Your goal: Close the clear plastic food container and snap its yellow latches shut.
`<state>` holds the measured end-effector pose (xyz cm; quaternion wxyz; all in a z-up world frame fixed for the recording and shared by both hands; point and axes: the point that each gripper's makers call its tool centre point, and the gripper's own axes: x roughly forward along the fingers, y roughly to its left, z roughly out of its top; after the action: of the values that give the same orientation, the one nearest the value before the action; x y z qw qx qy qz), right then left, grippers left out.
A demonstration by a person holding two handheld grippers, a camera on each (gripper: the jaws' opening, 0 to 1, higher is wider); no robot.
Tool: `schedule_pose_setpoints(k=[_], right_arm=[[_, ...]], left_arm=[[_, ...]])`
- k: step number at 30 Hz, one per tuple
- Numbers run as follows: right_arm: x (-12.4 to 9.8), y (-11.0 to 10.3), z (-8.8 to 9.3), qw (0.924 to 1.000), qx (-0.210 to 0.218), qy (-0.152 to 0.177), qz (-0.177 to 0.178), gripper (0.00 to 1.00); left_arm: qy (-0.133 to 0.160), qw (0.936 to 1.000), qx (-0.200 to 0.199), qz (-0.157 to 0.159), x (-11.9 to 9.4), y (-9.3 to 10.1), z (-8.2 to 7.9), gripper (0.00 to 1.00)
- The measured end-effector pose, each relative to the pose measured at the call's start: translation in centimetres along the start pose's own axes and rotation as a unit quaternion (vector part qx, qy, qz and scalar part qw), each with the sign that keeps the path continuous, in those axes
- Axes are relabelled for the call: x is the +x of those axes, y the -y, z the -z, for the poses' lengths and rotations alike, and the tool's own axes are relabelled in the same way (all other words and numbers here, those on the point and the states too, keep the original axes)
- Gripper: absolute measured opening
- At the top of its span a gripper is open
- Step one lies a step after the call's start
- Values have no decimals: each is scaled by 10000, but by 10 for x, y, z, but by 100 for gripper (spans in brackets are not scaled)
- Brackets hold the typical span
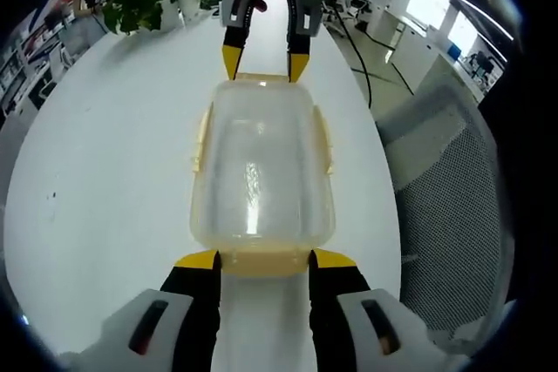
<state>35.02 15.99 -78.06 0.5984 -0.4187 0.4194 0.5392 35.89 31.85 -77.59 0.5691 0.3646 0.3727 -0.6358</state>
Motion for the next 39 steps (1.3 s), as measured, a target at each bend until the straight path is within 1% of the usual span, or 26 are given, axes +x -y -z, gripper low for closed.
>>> schedule_pose_setpoints(k=[5,9,18,22,24,26,29,30,32,36,39], right_arm=[[1,0,1,10000,52,26,6,40],[1,-1,1,10000,-4,43,-10,41],[1,-1,5,10000,4,50,-25,43],[1,0,6,10000,39,41,-7,44],[1,0,6,9999,138,50,0,44],[0,0,6,9998,176,53,1,43],[-2,-5,4,9994,317,95,-93,42],[-4,-5,3,9991,394,150,-53,42],[-4,-5,4,9986,512,145,-21,42],[-8,-6,4,9970,747,206,5,42],[-11,-6,4,9958,883,251,30,42]], left_arm=[[43,10000,12,20,0,0,-1,39],[32,10000,13,25,0,-1,-1,39],[165,9998,-67,12,-3,-2,-4,40],[136,9999,-43,35,-2,-2,-2,40],[101,9999,-29,26,-2,-2,-1,40],[126,9999,-82,44,-3,-1,-2,40],[115,9999,-114,36,-4,0,-1,40],[113,9999,-112,37,-4,0,-1,40],[118,9999,-63,1,-5,0,0,40],[199,9995,-229,-12,-8,1,-1,40],[230,9989,-402,-19,-13,2,0,38]])
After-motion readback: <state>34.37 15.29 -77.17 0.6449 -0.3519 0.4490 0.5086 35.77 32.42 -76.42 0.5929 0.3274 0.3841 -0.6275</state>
